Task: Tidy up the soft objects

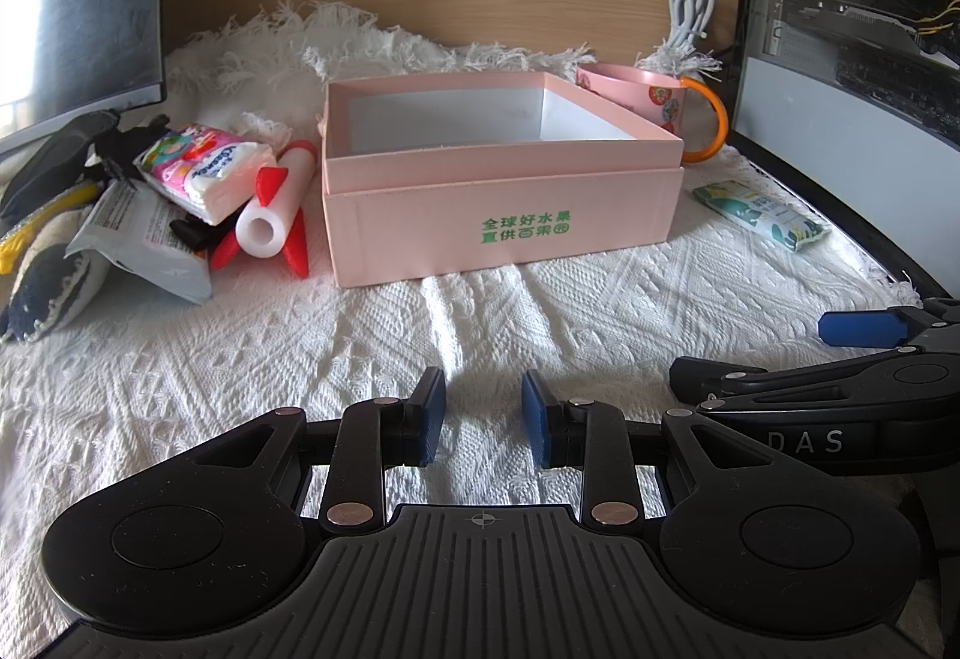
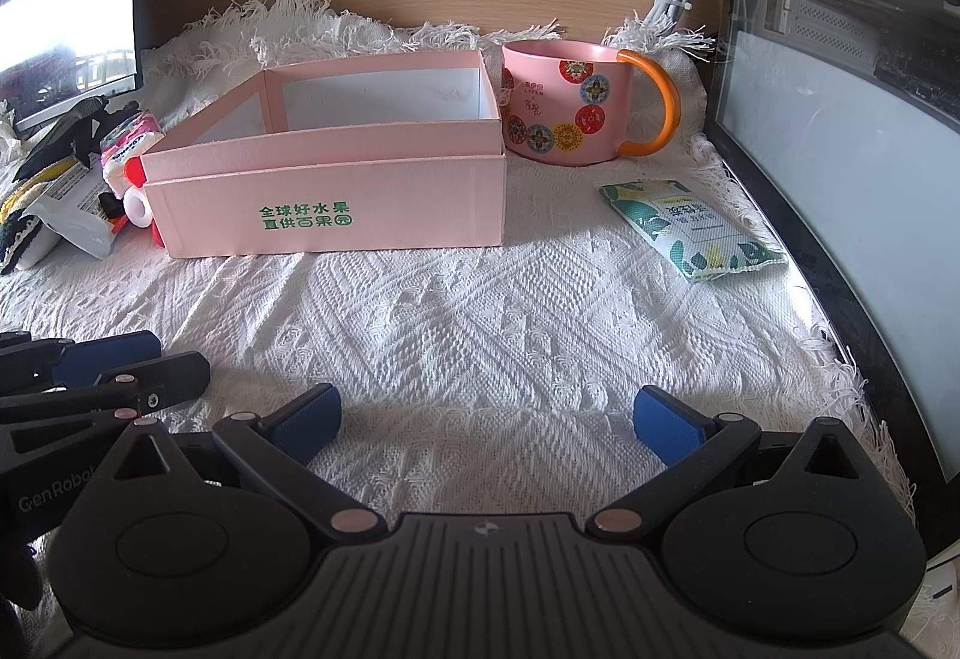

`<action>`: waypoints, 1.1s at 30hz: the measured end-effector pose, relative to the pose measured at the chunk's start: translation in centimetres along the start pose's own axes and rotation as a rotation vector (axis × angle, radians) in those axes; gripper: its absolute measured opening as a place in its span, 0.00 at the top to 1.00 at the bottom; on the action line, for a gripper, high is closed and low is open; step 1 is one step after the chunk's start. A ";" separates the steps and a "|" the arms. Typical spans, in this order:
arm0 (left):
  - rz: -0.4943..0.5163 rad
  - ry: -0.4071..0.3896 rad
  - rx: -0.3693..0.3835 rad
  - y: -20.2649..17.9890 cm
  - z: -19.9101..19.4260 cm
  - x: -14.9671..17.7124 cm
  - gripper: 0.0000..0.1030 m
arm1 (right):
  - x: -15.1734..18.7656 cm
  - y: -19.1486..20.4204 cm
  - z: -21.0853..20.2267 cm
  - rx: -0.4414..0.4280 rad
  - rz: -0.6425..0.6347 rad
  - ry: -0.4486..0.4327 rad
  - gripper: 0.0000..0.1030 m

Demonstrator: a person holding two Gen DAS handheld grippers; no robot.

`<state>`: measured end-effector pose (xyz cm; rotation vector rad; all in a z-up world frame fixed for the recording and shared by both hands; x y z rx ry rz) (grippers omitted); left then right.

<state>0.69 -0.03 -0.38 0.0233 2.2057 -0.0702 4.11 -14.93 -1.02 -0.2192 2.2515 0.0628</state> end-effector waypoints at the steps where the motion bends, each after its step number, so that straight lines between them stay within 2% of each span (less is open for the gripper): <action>1: 0.000 0.000 0.000 0.0 0.0 0.0 0.70 | 0.0 0.0 0.0 -0.001 -0.001 0.001 0.00; 3: 0.000 0.000 0.000 0.0 0.0 0.0 0.70 | -0.2 0.0 0.0 -0.010 -0.012 0.023 0.00; 5: -0.001 0.000 0.001 0.0 0.0 0.0 0.70 | -0.7 -0.1 0.4 -0.039 -0.035 0.085 0.00; 11: -0.033 -0.006 0.027 0.7 0.0 0.0 0.70 | -1.2 -0.5 0.5 -0.074 -0.085 0.116 0.00; 14: -0.064 0.011 0.079 2.0 -0.2 -0.3 0.70 | -2.3 -0.2 1.1 -0.105 -0.119 0.192 0.00; 17: -0.149 0.036 0.101 5.1 -1.1 -1.7 0.69 | -3.4 1.2 1.1 -0.108 -0.147 0.234 0.01; 21: -0.211 -0.029 -0.061 11.4 -4.4 -3.8 0.70 | -4.9 7.0 -1.7 -0.115 -0.302 0.035 0.01; 24: -0.291 0.006 -0.129 17.4 -5.9 -4.6 0.70 | -7.5 13.1 -2.7 -0.202 -0.390 -0.053 0.01; 27: -0.336 0.042 -0.149 22.2 -6.8 -4.6 0.70 | -11.0 19.4 -2.0 -0.282 -0.460 -0.097 0.01; 29: -0.370 0.031 -0.124 24.8 -7.8 -4.2 0.70 | -13.1 22.9 -0.5 -0.308 -0.501 -0.106 0.01; 31: -0.408 0.009 -0.092 26.5 -8.8 -3.6 0.70 | -14.6 25.7 2.3 -0.288 -0.541 -0.074 0.01; 33: -0.424 -0.005 -0.071 27.2 -9.4 -3.0 0.70 | -15.5 27.5 5.9 -0.253 -0.571 -0.001 0.09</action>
Point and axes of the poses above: each gripper's, at about its wrist camera, not at the fingertips, and z roughly the way its jaws point, y to its left, x to its underside, the point moved 1 cm from there along z, roughly the way its jaws point, and after that the axes turned 3 degrees about x, right-handed, at the moved point
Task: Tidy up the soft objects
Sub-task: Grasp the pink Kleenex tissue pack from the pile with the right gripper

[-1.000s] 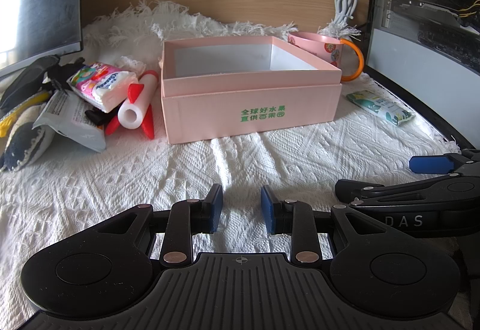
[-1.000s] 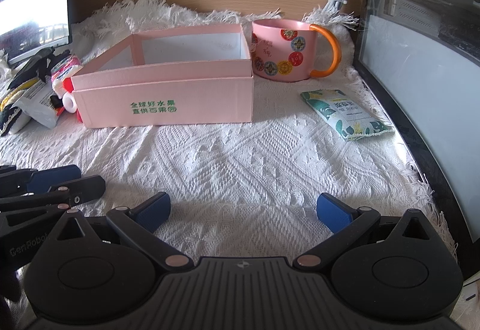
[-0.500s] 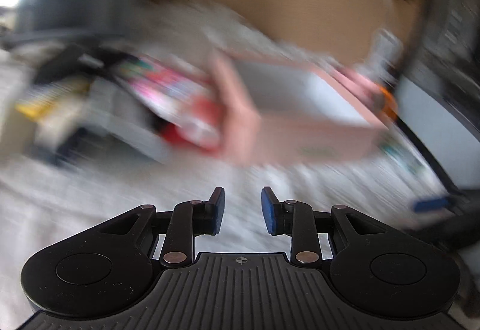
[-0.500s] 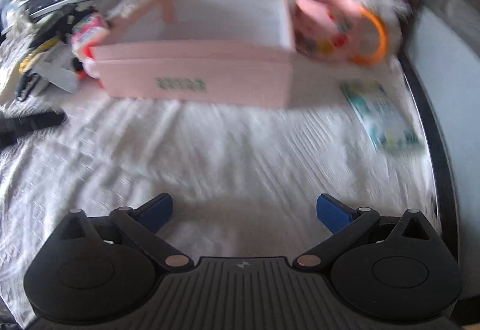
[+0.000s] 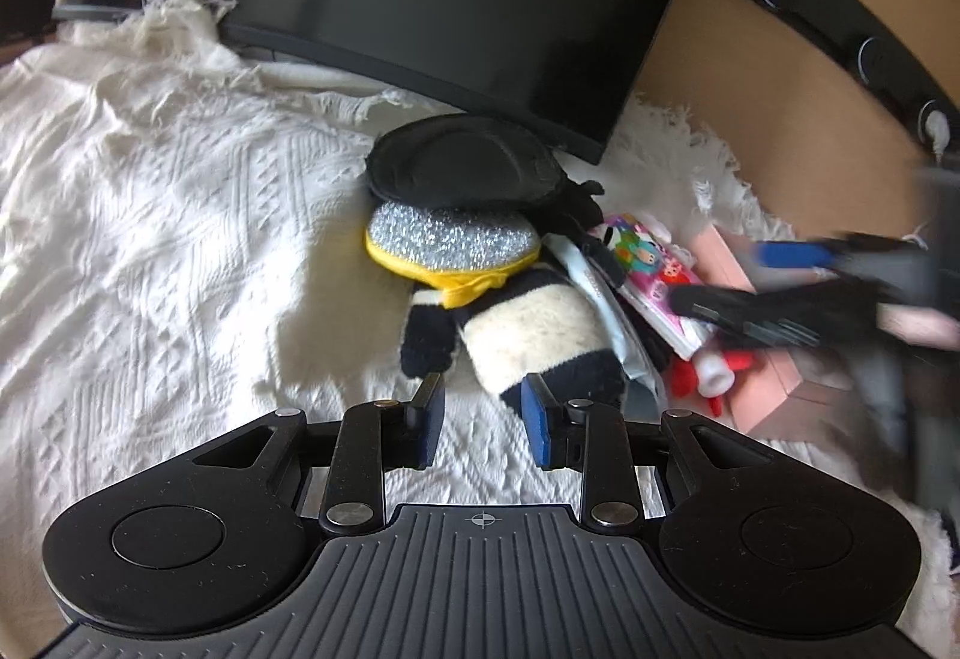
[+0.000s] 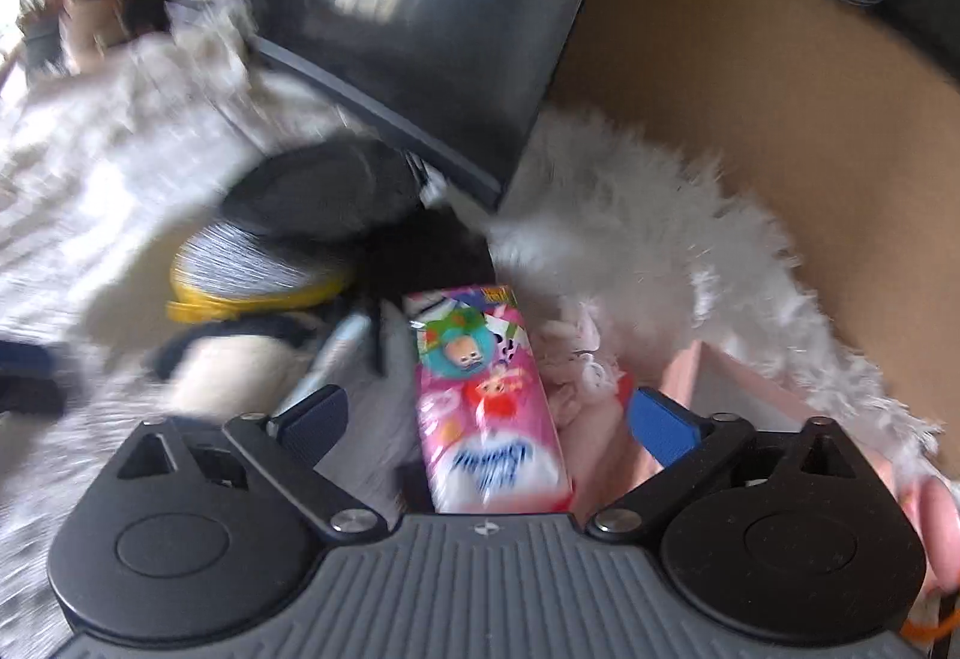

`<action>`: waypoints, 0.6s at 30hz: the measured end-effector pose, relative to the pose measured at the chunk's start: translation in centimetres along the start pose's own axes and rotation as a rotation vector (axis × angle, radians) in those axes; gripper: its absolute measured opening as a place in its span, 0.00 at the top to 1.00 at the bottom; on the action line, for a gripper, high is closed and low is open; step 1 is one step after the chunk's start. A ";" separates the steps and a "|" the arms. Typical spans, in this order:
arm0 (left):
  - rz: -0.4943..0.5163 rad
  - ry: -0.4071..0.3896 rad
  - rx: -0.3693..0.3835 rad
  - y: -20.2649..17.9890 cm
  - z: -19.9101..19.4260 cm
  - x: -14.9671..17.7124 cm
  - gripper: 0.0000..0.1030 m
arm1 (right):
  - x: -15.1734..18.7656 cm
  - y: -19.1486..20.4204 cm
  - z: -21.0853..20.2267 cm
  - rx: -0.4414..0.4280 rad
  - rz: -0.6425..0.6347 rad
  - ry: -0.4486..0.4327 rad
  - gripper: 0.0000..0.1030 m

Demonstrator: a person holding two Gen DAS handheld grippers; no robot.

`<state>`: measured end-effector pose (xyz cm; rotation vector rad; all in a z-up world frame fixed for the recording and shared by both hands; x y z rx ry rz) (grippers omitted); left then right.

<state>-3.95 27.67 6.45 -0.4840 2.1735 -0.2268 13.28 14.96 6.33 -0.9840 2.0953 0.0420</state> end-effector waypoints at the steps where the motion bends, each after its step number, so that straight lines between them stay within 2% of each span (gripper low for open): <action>1: -0.007 -0.001 0.013 0.4 -0.1 0.1 0.70 | -0.2 0.0 1.5 0.002 -0.002 0.044 0.12; 2: -0.017 0.001 0.029 0.7 -0.1 0.1 0.70 | -0.3 0.1 2.9 -0.003 -0.001 0.094 0.20; 4: -0.034 0.012 0.064 1.2 -0.1 0.4 0.70 | -0.2 0.1 3.4 -0.024 0.021 0.123 0.42; 5: -0.033 0.016 0.079 1.4 -0.2 0.5 0.70 | -0.3 0.4 3.1 -0.043 0.021 0.138 0.48; 12: -0.014 0.056 0.109 1.0 0.2 0.7 0.70 | 2.8 1.3 -4.4 -0.105 0.054 0.085 0.50; 15: 0.005 0.061 0.120 0.1 0.7 0.7 0.70 | 5.9 0.4 -8.4 -0.081 0.074 0.082 0.50; 18: 0.023 0.056 0.144 -1.4 0.9 0.6 0.70 | 9.8 -1.0 -10.9 -0.016 0.095 0.099 0.50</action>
Point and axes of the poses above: each gripper's, at about its wrist camera, not at the fingertips, and z roughly the way its jaws point, y to its left, x to its underside, the point moved 1 cm from there along z, roughly the way its jaws point, and after that the axes turned 3 degrees about x, right-handed, at the moved point
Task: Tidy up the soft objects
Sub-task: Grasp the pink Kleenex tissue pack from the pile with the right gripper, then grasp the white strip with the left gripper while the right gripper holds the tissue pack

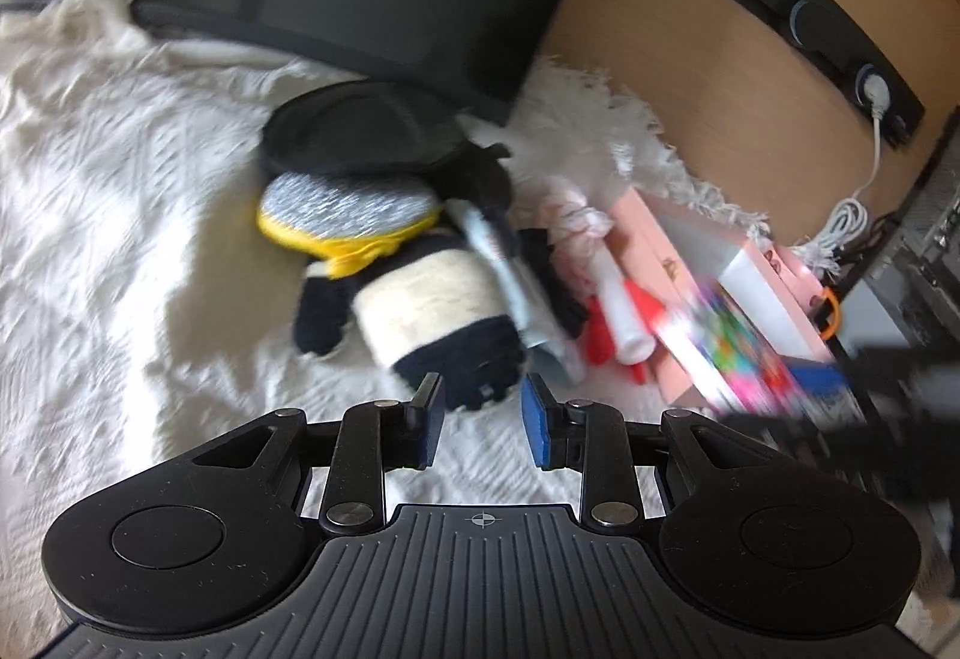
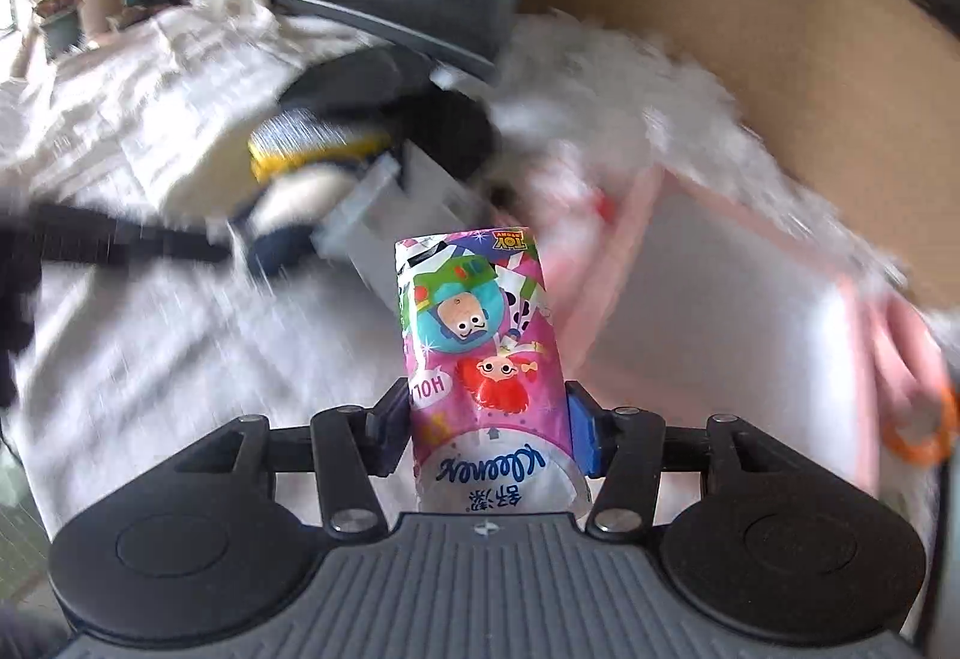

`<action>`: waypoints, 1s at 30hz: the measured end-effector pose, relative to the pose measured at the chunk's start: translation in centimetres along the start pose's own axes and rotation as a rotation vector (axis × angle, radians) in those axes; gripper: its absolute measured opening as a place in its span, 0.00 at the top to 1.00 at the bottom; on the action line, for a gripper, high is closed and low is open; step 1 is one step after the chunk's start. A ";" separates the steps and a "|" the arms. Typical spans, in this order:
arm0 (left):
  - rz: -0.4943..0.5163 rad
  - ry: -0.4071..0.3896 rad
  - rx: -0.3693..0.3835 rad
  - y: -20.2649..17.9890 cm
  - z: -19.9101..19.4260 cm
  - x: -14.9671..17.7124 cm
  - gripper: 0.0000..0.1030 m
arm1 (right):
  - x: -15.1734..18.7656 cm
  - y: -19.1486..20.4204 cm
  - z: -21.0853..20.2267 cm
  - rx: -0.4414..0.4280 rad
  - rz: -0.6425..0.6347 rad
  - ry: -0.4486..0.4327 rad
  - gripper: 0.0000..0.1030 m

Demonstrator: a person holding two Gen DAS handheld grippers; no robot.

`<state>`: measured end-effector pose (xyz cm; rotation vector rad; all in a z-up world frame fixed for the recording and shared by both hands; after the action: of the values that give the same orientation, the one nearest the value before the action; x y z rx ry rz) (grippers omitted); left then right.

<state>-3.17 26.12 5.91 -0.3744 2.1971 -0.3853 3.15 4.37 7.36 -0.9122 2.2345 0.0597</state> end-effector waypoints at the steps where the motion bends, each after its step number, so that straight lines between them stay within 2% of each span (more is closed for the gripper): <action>1: 0.014 -0.005 -0.001 -0.6 0.2 -0.1 0.70 | 1.4 -0.8 -0.6 0.023 0.023 0.025 0.50; 4: 0.015 -0.007 -0.032 -1.9 0.5 -0.8 0.70 | 5.0 -2.9 -1.6 0.054 0.094 0.046 0.50; 6: 0.029 -0.023 -0.033 -2.0 0.7 -1.6 0.70 | 6.9 -4.0 -1.8 0.114 0.163 0.067 0.49; 7: 0.050 -0.032 -0.060 -2.0 0.9 -2.1 0.70 | 7.6 -4.5 -1.8 0.131 0.212 0.084 0.49; 9: 0.049 -0.035 -0.117 -1.6 1.2 -2.8 0.70 | 8.9 -5.0 -2.0 0.109 0.277 0.093 0.49; 13: 0.010 -0.028 -0.112 0.2 1.4 -4.0 0.70 | 9.9 -4.7 -2.2 0.126 0.277 0.086 0.49; 14: 0.003 -0.013 -0.100 0.3 1.6 -4.1 0.70 | 10.0 -4.7 -2.2 0.123 0.274 0.085 0.49; 17: -0.034 0.017 0.032 -0.5 2.2 -4.4 0.70 | 10.4 -4.2 -2.4 0.126 0.260 0.086 0.49; 18: -0.027 0.022 0.051 -1.1 2.6 -4.5 0.70 | 10.3 -4.1 -2.2 0.127 0.257 0.090 0.49; 22: 0.030 0.037 -0.021 -3.5 5.3 -5.2 0.70 | 10.5 -4.0 -2.3 0.125 0.253 0.095 0.49; 26: 0.022 0.072 -0.091 -3.4 8.1 -6.0 0.70 | 10.9 -4.3 -2.2 0.133 0.264 0.106 0.49; 30: 0.057 0.085 -0.116 -3.8 10.2 -7.0 0.70 | 11.2 -4.7 -1.9 0.143 0.273 0.116 0.48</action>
<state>9.56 23.98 6.32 -0.3632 2.3143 -0.2480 -0.63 -6.36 2.70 -0.5428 2.4238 -0.0285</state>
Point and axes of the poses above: each gripper's, at about its wrist camera, not at the fingertips, and z roughly the way its jaws point, y to its left, x to its underside, the point moved 1 cm from there along z, roughly the way its jaws point, and after that the axes turned 3 degrees about x, right-handed, at the moved point
